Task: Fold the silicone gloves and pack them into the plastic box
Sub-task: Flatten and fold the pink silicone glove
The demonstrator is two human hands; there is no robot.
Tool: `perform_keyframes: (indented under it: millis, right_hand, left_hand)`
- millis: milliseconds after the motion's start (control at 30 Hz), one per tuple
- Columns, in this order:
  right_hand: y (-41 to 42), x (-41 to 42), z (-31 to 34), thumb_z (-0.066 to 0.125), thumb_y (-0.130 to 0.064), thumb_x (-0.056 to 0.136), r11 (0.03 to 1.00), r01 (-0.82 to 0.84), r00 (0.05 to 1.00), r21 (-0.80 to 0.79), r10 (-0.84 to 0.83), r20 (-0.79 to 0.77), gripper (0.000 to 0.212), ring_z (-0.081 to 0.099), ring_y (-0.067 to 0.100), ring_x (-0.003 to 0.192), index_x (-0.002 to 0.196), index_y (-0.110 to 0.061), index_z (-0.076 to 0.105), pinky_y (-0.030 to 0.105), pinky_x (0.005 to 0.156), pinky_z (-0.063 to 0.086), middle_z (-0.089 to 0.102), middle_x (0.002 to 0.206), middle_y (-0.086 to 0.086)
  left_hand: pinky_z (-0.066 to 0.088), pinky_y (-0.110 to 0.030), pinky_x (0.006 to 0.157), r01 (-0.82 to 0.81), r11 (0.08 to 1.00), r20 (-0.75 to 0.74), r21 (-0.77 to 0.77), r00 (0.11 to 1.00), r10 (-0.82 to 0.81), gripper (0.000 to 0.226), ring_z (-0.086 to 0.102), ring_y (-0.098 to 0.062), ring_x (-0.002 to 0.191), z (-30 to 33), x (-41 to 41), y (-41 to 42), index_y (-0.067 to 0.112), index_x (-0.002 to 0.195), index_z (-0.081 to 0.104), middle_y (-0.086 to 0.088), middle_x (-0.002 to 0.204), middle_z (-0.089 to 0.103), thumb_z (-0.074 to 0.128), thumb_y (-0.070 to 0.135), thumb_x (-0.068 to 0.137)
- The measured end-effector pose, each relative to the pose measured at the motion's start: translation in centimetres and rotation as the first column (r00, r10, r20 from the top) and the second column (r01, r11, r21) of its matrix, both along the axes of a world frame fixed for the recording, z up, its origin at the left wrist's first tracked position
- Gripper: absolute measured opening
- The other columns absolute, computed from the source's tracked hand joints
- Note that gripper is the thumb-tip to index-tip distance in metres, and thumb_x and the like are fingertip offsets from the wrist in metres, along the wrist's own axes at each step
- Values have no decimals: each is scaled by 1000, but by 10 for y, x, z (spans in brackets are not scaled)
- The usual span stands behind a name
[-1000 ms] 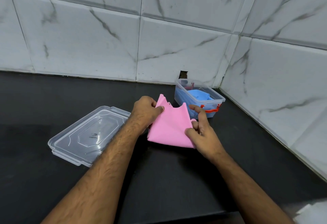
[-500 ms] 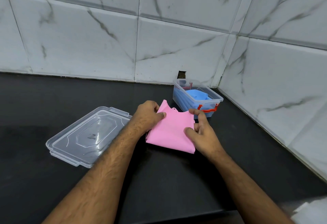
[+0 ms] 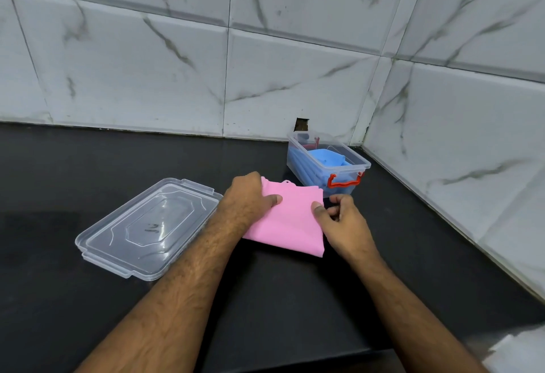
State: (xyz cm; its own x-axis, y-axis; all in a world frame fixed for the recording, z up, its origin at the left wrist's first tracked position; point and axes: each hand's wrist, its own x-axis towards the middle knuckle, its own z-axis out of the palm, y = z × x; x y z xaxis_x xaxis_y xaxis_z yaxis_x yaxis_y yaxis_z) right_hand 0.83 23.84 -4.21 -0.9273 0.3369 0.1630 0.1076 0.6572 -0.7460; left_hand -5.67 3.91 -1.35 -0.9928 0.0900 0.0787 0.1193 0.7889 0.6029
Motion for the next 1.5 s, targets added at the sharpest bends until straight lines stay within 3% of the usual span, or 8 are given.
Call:
perform_keyframes:
  millis: [267,467,700,900,1067,1233,1400,1500]
  right_hand:
    - [-4,1,3,76,-21,90,975,-156,987,-160,147,-67,46,65,7,100,125,-28,46,25,84,58,63,116,-11]
    - [-6,5,2,72,-10,92,929,-232,968,-288,190,-166,49,69,10,103,133,-23,48,31,89,59,69,116,-3]
    - [-6,4,2,70,-11,94,770,-217,967,-600,84,-242,40,73,19,105,130,-21,54,38,85,61,72,120,4]
    - [-7,6,8,68,-44,96,584,-233,972,-778,154,-176,46,74,24,105,130,-15,61,42,86,61,74,122,12]
    - [-10,13,11,46,-77,91,542,-338,937,-770,273,-220,55,73,16,80,112,-36,76,27,55,54,77,107,6]
    - [-10,10,12,52,-74,88,558,-423,905,-714,301,-301,60,69,15,68,122,-28,70,22,48,47,73,91,5]
    - [-18,-20,36,65,-54,94,797,-378,918,-471,257,-303,40,53,26,65,120,-24,67,30,50,43,68,87,-1]
    - [-16,-42,63,65,-41,94,890,-436,868,-133,377,-324,26,65,16,72,114,-25,69,27,64,52,73,93,-7]
  left_hand:
    - [43,-30,58,12,976,255,219,964,-69,64,62,-18,88,1,4,-1,16,106,54,1,101,63,87,59,72]
    - [63,-42,84,-37,867,358,496,919,-166,52,76,-29,90,0,6,2,7,114,68,-11,102,77,94,28,73]
    - [62,-52,88,-85,555,349,828,852,-390,37,78,-35,95,3,6,-1,1,116,73,-18,102,80,86,6,81]
    - [61,-53,90,-97,334,254,938,848,-466,34,74,-40,106,11,11,3,1,120,71,-23,113,77,77,2,87]
    - [65,-50,74,-109,120,149,987,906,-397,29,78,-34,87,13,3,-2,4,116,72,-22,107,78,75,2,87]
    - [65,-50,74,-123,10,119,992,939,-324,25,79,-33,86,10,-4,-1,6,114,72,-20,105,79,75,5,89]
    - [65,-47,76,-86,-31,79,996,983,-167,21,78,-30,92,5,-11,3,11,115,72,-14,105,81,73,10,95]
    - [63,-36,69,-51,10,51,999,999,-2,21,78,-24,92,-3,-14,1,15,117,71,-5,101,82,71,14,97]
